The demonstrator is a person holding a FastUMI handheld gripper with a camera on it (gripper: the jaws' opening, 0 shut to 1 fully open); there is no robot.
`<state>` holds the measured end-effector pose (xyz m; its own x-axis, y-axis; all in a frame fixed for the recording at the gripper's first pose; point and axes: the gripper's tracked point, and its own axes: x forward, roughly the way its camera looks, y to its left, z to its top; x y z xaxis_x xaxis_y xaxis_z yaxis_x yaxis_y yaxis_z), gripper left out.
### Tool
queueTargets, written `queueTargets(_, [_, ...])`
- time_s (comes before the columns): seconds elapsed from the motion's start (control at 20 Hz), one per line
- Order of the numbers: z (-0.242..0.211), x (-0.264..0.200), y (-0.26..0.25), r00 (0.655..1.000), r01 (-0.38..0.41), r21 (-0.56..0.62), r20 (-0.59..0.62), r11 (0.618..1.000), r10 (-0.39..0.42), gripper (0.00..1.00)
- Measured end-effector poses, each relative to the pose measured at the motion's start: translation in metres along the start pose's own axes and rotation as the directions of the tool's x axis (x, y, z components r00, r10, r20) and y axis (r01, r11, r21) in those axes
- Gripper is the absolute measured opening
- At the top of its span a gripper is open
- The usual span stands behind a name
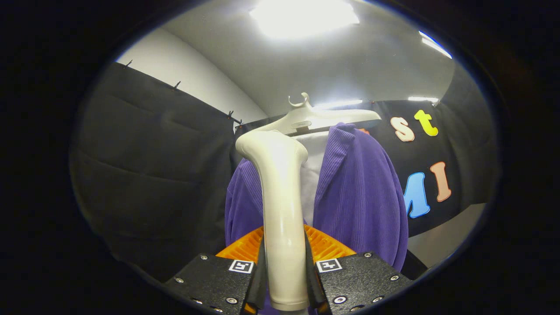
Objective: Iron the clothes twice with a garment steamer, once on the left side and once on the right side.
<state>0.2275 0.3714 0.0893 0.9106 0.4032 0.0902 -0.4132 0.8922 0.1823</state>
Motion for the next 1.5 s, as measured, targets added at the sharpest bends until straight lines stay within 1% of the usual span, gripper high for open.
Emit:
queueTargets(0.15, [-0.028,0.005,0.005,0.999,-0.003,-0.016,-0.052,1.000,0.002,0.37])
queueTargets(0.2, [-0.034,0.004,0.006,0.999,-0.004,-0.027,-0.052,1.000,0.003,0.37])
queueTargets(0.4, [-0.069,-0.007,0.005,0.996,-0.018,-0.056,-0.087,0.998,0.013,0.37])
queueTargets(0.65, [-0.101,-0.021,-0.001,0.994,-0.005,-0.060,-0.113,0.998,-0.002,0.37])
queueTargets(0.9, [-0.124,-0.035,-0.005,0.990,-0.006,-0.080,-0.138,0.997,-0.005,0.37])
queueTargets(1.25, [-0.143,-0.050,-0.007,0.990,-0.013,-0.102,-0.144,0.995,-0.002,0.37])
queueTargets(1.5, [-0.172,-0.065,-0.008,0.982,-0.019,-0.105,-0.189,0.994,-0.002,0.37])
